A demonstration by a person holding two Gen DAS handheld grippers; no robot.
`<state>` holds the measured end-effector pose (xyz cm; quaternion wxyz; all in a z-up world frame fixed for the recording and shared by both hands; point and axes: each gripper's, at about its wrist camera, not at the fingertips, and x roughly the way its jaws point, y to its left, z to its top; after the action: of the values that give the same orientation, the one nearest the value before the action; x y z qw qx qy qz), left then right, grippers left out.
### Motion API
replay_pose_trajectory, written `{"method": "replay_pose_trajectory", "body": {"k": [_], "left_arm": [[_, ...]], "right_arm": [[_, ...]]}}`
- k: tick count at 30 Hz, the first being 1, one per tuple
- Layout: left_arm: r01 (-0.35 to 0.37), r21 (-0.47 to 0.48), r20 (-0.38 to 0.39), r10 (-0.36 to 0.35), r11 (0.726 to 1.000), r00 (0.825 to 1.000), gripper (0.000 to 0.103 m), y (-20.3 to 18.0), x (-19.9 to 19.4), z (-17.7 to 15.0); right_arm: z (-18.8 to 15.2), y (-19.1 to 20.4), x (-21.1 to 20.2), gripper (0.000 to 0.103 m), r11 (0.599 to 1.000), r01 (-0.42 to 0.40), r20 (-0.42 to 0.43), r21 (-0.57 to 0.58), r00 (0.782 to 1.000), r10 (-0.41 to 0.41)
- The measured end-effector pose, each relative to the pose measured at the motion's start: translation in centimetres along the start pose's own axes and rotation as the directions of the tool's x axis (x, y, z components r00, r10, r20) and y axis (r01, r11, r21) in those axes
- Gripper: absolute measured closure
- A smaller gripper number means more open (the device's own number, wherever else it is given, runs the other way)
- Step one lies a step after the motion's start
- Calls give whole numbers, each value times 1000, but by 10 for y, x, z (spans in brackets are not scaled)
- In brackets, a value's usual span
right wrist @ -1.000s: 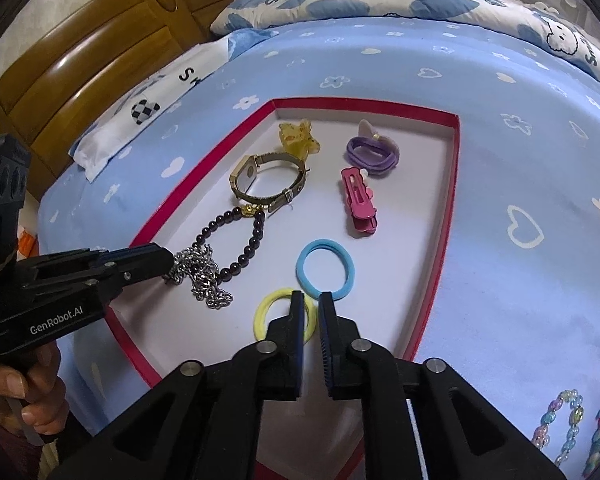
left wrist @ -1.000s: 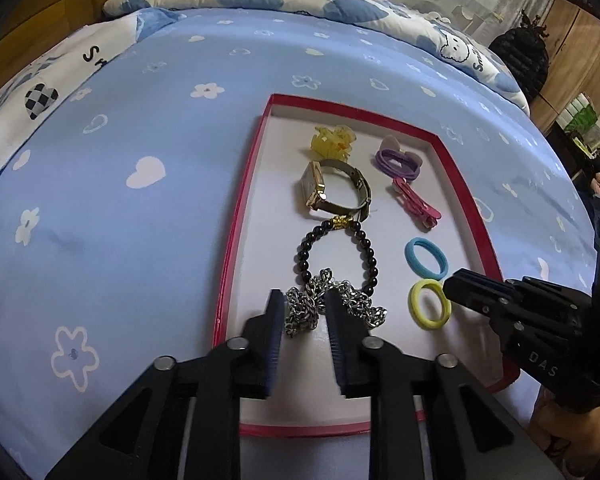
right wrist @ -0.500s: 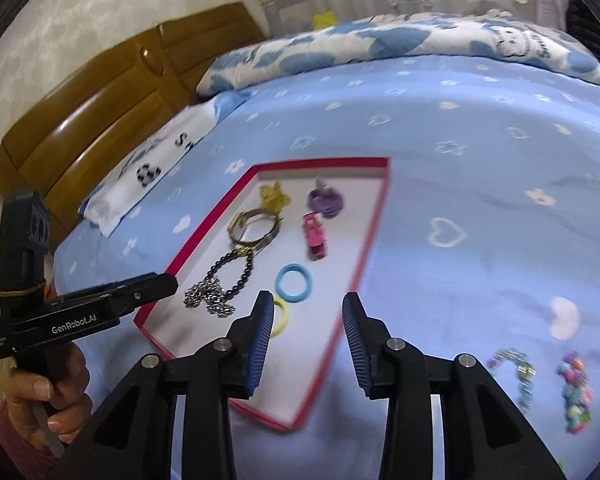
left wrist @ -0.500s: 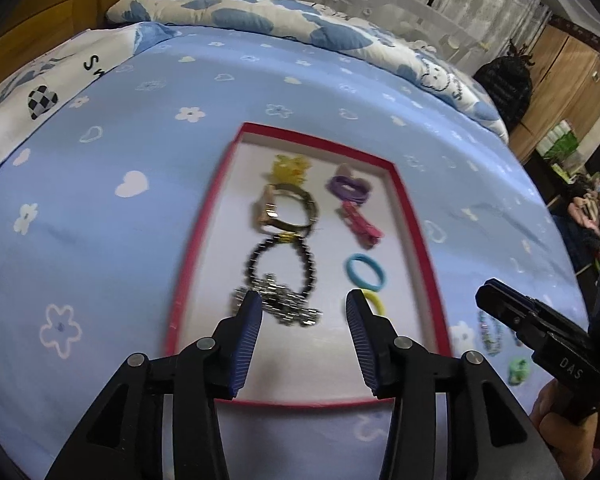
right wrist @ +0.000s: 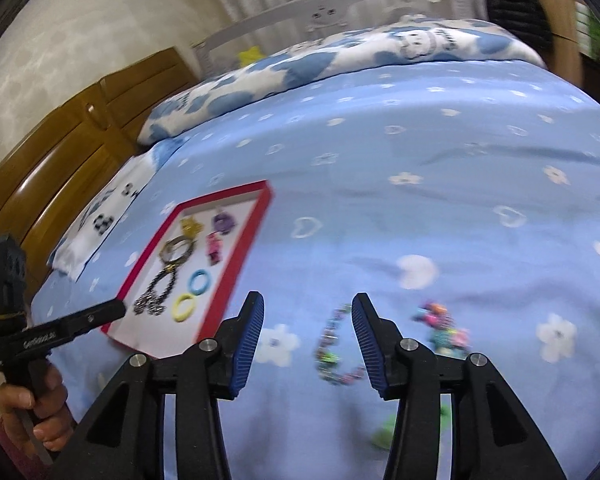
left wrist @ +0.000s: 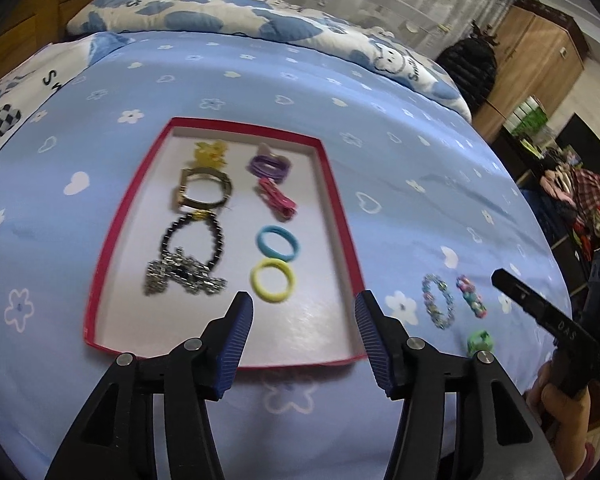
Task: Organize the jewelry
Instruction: 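Grasp the pastel beaded bracelet with the left tool while the right tool grasps the colorful bead charm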
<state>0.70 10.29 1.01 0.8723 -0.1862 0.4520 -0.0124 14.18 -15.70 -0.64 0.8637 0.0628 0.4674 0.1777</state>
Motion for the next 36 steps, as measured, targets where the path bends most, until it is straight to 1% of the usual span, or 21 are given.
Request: {"method": "replay_pose_trajectory", "body": {"k": [7,14,23,30,36], "left_arm": [[16,75,-16,-15,997,1000,46,-28,2,-4],[35,151,-39,-30,988,999,46,-61,14,-1],[53,201,-71,-40,978,997,46,-94,42,7],[54,235,-119,-26,970,993,46,-116,76,8],[57,252,-173,-13,966,985,46,-131,110,11]], "right_arm": [[-10,-40,-23,53,996,49,33,70,998,-52],[-23,-71,-32,52,989,90,27,114,995,-93],[-29,-86,-29,52,987,100,9,125,995,-102],[-26,-89,-23,52,988,101,-14,116,995,-100],[-24,-93,-16,52,989,99,-38,105,995,-96]]}}
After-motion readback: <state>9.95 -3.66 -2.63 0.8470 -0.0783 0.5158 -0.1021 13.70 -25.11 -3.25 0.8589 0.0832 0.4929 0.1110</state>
